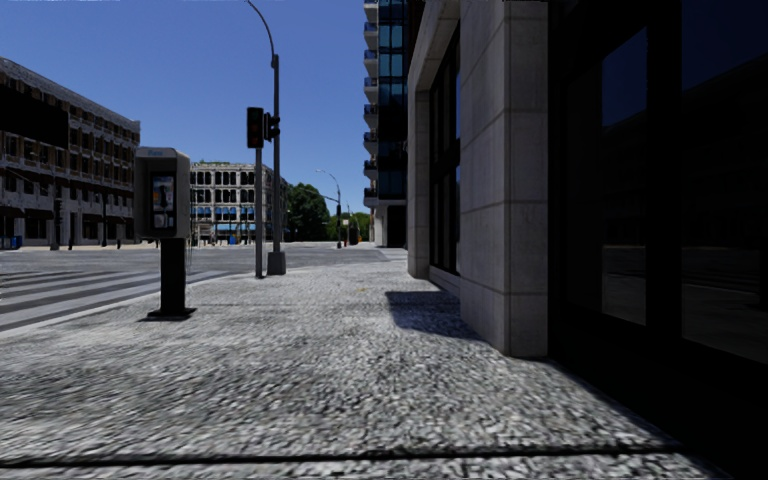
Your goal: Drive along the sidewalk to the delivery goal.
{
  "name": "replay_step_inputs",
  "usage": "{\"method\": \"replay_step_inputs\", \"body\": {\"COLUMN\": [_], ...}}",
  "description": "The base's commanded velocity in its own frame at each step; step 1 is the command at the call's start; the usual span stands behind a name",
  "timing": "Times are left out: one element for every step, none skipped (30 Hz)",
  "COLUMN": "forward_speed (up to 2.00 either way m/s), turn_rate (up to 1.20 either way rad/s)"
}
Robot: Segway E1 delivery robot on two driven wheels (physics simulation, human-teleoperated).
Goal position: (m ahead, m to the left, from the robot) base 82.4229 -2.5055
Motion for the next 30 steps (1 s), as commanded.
{"method": "replay_step_inputs", "body": {"forward_speed": [2.00,2.00,2.00,2.00,2.00,2.00,2.00,2.00,2.00,2.00,2.00,2.00,2.00,2.00,2.00,2.00,2.00,2.00,2.00,2.00,2.00,2.00,2.00,2.00,2.00,2.00,2.00,2.00,2.00,2.00], "turn_rate": [0.34,0.34,0.34,0.29,0.28,0.28,0.28,0.28,0.28,0.28,0.28,0.28,0.23,0.19,0.18,0.18,0.18,0.18,0.18,0.25,0.25,0.34,0.36,0.36,0.36,0.00,0.00,0.00,0.00,0.00]}}
